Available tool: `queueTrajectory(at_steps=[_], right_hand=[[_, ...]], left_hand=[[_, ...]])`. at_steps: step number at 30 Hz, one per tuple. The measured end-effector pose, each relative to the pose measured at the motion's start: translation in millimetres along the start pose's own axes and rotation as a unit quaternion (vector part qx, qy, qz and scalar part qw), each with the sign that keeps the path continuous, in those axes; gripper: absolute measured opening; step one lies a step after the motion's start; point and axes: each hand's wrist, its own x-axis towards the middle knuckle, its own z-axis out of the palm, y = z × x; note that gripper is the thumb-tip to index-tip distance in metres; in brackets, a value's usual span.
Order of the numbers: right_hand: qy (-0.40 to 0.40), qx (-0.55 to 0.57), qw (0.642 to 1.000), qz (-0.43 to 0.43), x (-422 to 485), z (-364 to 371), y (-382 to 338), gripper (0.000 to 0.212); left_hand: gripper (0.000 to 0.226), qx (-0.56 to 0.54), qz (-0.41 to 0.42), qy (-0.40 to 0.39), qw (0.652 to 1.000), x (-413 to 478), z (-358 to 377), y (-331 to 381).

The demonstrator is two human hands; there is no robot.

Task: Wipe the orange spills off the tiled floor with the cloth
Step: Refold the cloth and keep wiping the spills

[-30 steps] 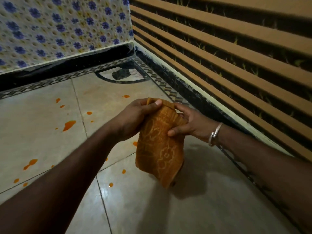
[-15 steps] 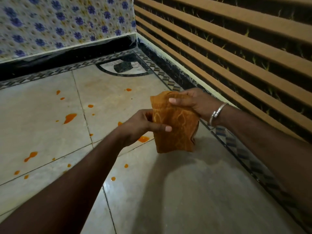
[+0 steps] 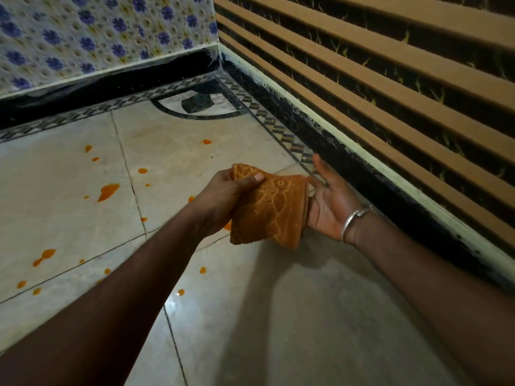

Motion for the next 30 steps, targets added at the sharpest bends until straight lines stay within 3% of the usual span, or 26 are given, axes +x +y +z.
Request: queueTrajectory(at_steps=[1,5,8,10,13,15,22,25,26,28,30], right_hand=[[-0.001,-0.008,1.000,-0.022,2.8,0.0,0.3,0.094],[0.032,-0.164,0.982,-0.090,7.3,7.3,4.4,0.096],[0.054,-0.358,0.918,-0.161,9.2,10.1,0.1,0.073],[0.074,-0.493,0.843,-0.202,10.9,11.9,-2.8,0.071],[0.120,-0.626,0.719,-0.277,17.7,18.9,-6.7,0.047],[0.146,-0.660,0.668,-0.312,25.0,25.1,-15.8,0.026],[0.191,-0.668,0.587,-0.417,46.3,48.9,-30.0,0.021],[0.121,-0.728,0.550,-0.391,42.7,31.9,6.5,0.032],[0.086,-0.747,0.551,-0.361,39.8,21.6,24.1,0.044],[0.059,-0.747,0.590,-0.301,35.3,-2.4,59.6,0.060],[0.097,-0.731,0.616,-0.279,38.7,-25.8,85.6,0.058]], left_hand=[[0.041,0.009,-0.013,0.015,1.000,1.0,-1.6,0.3],[0.108,0.074,-0.046,0.046,0.995,3.0,-8.6,8.1],[0.129,0.103,-0.009,0.005,0.995,2.6,-11.3,13.1],[0.103,0.245,0.037,-0.009,0.969,0.3,-7.1,17.5],[0.038,0.468,0.126,0.077,0.871,7.1,-6.8,20.3],[0.025,0.522,0.175,0.131,0.824,16.3,-13.4,20.2],[0.027,0.494,0.291,0.201,0.794,16.6,-25.4,37.4],[0.024,0.547,0.280,0.138,0.777,2.9,-45.7,-3.0],[0.020,0.570,0.241,0.095,0.779,-1.4,-55.9,-24.6],[0.023,0.592,0.189,0.033,0.783,-12.9,-73.0,-62.5],[0.052,0.560,0.178,0.055,0.807,-17.5,-80.1,-85.1]])
